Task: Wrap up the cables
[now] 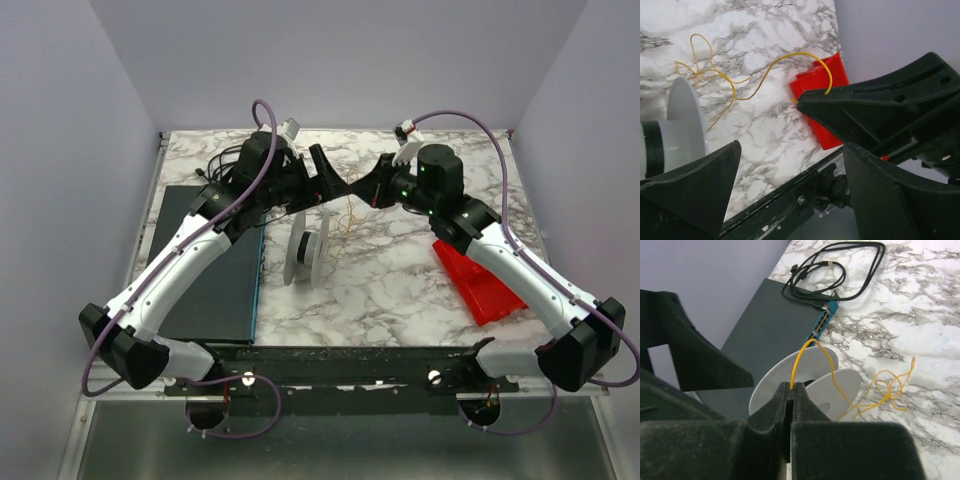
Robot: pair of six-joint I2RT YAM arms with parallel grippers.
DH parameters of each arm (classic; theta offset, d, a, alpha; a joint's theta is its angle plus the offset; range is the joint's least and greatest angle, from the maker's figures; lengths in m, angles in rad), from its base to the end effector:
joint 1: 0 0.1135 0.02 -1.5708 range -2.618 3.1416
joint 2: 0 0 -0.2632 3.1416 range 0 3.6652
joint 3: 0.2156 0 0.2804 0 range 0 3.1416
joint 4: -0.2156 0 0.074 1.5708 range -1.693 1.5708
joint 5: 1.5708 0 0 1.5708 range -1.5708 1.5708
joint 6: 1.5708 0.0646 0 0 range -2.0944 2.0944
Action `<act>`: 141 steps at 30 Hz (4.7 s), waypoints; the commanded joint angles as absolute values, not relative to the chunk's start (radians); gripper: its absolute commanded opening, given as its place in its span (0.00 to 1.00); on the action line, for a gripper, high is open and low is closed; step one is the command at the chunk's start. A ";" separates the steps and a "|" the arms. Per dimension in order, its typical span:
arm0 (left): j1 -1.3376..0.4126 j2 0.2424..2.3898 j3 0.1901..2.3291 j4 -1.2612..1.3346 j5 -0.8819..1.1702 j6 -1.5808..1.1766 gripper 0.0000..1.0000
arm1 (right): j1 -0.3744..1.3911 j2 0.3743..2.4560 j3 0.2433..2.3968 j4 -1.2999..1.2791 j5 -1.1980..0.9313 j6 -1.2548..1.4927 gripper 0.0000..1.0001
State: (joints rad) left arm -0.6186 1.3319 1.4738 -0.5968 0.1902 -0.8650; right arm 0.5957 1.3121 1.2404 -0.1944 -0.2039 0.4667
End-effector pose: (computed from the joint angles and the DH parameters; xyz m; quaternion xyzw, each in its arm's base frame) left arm 0.2730 -0.2093 0.4070 -0.0539 0.8443 -0.4155 0.3341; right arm 0.2928 0.2143 0.3721 -0.1126 0.7849 0.3756 0.4797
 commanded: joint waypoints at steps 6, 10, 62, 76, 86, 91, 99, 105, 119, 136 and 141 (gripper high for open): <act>-0.610 1.399 1.512 -0.457 0.269 -1.120 0.81 | 0.601 1.285 1.198 -0.154 -0.292 0.413 0.01; -0.611 1.437 1.564 -0.487 0.239 -1.118 0.79 | 0.601 1.272 1.175 -0.160 -0.305 0.396 0.01; -0.630 1.544 1.813 -0.655 0.472 -0.636 0.00 | 0.598 1.101 0.878 0.050 -0.134 0.410 0.74; -0.629 1.535 1.949 -0.712 0.482 -0.636 0.00 | 0.597 1.222 0.926 0.051 -0.018 0.408 0.65; -0.629 1.536 2.016 -0.733 0.453 -0.645 0.00 | 0.598 1.292 0.952 0.017 0.113 0.464 0.51; -0.623 1.513 2.067 -0.753 0.358 -0.645 0.00 | 0.597 1.326 0.947 -0.046 0.240 0.476 0.51; -0.574 1.439 2.051 -0.750 0.194 -0.666 0.00 | 0.538 1.356 0.921 -0.094 0.274 0.526 0.66; -0.558 1.448 2.077 -0.749 0.245 -0.660 0.00 | 0.482 1.345 0.912 -0.058 0.191 0.572 0.57; -0.503 1.421 2.080 -0.753 0.246 -0.644 0.00 | 0.327 1.439 0.981 -0.098 0.142 0.663 0.43; -0.503 1.456 2.073 -0.694 0.273 -0.697 0.00 | 0.359 1.354 0.954 -0.020 -0.039 0.559 0.63; -0.506 1.455 2.045 -0.672 0.279 -0.708 0.00 | 0.387 1.366 0.954 -0.053 0.011 0.563 0.64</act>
State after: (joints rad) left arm -0.5056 1.4513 2.0605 -0.7155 0.2539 -0.6865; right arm 0.3702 1.3689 0.9634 -0.0551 0.0051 0.5789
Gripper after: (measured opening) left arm 0.012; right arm 0.632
